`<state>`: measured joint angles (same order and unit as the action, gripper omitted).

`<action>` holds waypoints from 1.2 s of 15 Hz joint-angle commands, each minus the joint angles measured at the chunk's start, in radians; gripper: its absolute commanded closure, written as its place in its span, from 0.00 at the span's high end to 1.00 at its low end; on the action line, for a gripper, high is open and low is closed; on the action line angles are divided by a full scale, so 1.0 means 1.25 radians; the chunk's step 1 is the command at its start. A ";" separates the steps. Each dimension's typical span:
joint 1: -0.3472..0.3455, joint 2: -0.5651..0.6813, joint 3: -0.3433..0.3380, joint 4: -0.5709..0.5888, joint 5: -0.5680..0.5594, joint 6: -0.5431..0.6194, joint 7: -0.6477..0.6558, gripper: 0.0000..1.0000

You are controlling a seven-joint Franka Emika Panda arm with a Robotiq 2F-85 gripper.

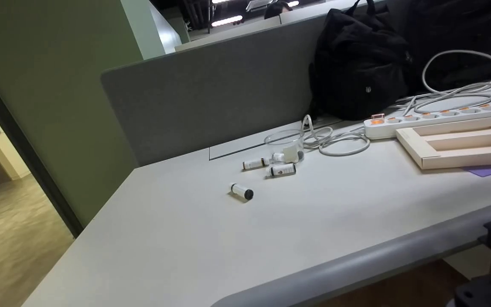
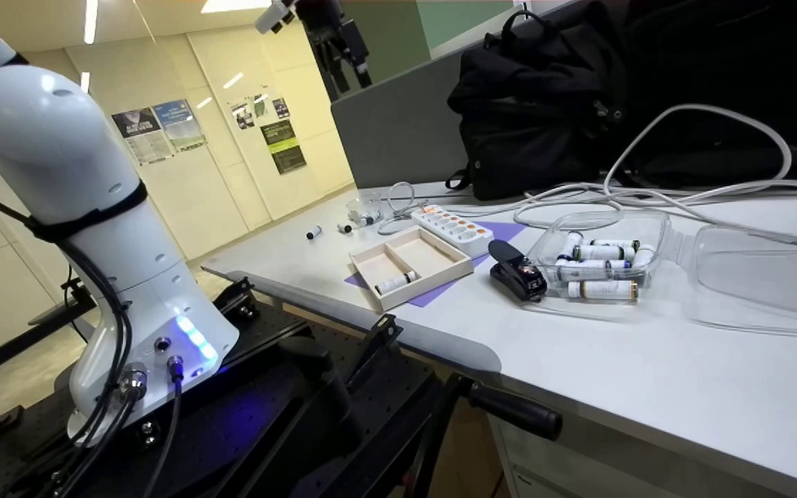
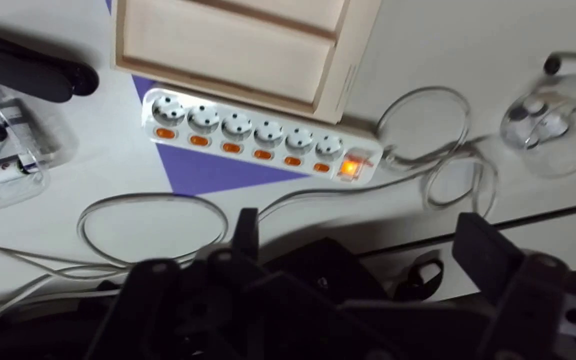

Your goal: Push down the first button from the right of the adaptor.

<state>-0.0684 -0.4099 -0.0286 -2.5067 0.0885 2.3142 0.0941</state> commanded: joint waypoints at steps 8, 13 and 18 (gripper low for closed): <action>-0.088 0.346 -0.085 0.120 -0.021 0.121 0.032 1.00; -0.085 0.390 -0.089 0.167 -0.020 0.089 0.029 1.00; -0.073 0.514 -0.086 0.186 -0.015 0.171 0.085 0.60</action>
<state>-0.1807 0.1342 -0.1273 -2.3006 0.0625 2.4601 0.1451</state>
